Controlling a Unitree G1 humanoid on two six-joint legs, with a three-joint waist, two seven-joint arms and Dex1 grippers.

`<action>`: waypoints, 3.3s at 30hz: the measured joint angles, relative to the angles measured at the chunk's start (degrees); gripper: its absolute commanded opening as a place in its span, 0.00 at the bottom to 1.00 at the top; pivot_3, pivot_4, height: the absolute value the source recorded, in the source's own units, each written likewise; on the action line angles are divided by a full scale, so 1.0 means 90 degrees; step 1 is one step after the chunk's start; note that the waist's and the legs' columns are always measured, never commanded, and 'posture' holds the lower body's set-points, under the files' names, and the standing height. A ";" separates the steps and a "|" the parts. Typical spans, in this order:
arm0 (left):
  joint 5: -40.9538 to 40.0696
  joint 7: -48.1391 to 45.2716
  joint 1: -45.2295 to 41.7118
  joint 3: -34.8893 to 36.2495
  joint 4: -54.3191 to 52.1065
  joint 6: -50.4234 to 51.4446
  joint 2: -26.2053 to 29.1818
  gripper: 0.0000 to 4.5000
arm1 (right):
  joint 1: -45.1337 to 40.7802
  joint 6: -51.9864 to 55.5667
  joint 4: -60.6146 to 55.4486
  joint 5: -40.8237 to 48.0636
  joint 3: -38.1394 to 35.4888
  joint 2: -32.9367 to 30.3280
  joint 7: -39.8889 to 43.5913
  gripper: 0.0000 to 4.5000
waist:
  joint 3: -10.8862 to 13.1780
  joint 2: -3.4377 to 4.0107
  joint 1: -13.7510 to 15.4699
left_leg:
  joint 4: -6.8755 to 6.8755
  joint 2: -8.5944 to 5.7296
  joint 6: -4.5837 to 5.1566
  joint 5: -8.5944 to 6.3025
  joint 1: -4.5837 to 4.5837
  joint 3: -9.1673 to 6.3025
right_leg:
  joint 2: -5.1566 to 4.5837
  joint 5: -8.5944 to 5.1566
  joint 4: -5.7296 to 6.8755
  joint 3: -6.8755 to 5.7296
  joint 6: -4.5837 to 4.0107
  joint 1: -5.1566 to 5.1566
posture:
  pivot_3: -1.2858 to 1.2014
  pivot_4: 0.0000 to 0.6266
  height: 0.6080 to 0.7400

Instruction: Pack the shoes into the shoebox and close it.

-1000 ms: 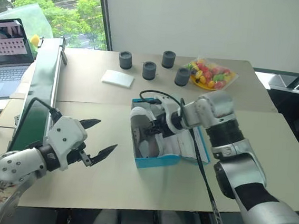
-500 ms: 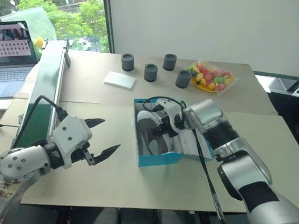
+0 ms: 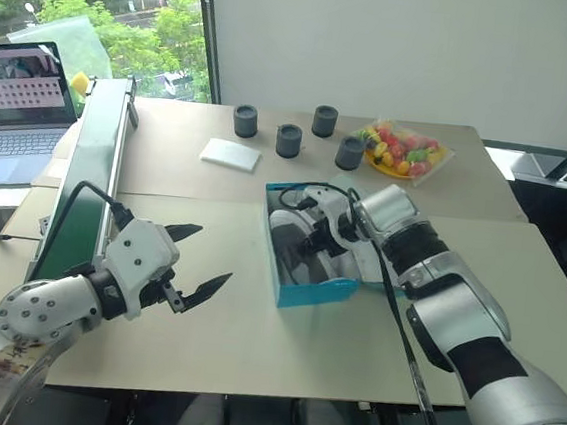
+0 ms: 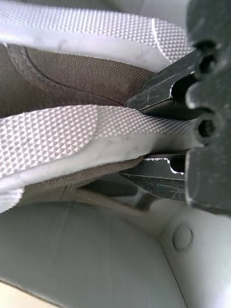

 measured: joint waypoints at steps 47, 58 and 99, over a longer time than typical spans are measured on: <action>0.0015 -0.0180 -0.0572 -0.0170 0.0526 -0.0011 0.0267 1.00 | 0.1268 0.0071 -0.3037 0.0773 -0.3004 0.0339 -0.1879 0.01 | 0.0008 0.0010 -0.0066 | 0.0010 0.0004 -0.0033 -0.0026 -0.0113 0.0005 | 0.0006 -0.0011 0.0044 0.0009 -0.0014 -0.0134 | 0.52 0.24 0.91; 0.0010 -0.0101 -0.0527 -0.0158 0.0489 0.0020 0.0267 1.00 | 0.1261 -0.0926 -0.2210 0.0435 -0.2239 0.0574 -0.1839 0.01 | 0.0008 0.0010 -0.0058 | 0.0011 0.0004 -0.0033 -0.0026 -0.0099 0.0004 | 0.0006 -0.0011 0.0044 0.0009 -0.0014 -0.0121 | 0.52 0.24 0.91; -0.0201 0.0100 -0.0643 -0.0008 0.0395 0.0392 0.0279 1.00 | 0.0178 -0.0701 -0.1918 0.0308 -0.2598 0.0238 -0.0660 0.01 | 0.0009 0.0012 -0.0068 | 0.0009 0.0004 -0.0034 -0.0026 -0.0082 0.0005 | 0.0007 -0.0011 0.0046 0.0010 -0.0015 -0.0110 | 0.52 0.24 0.91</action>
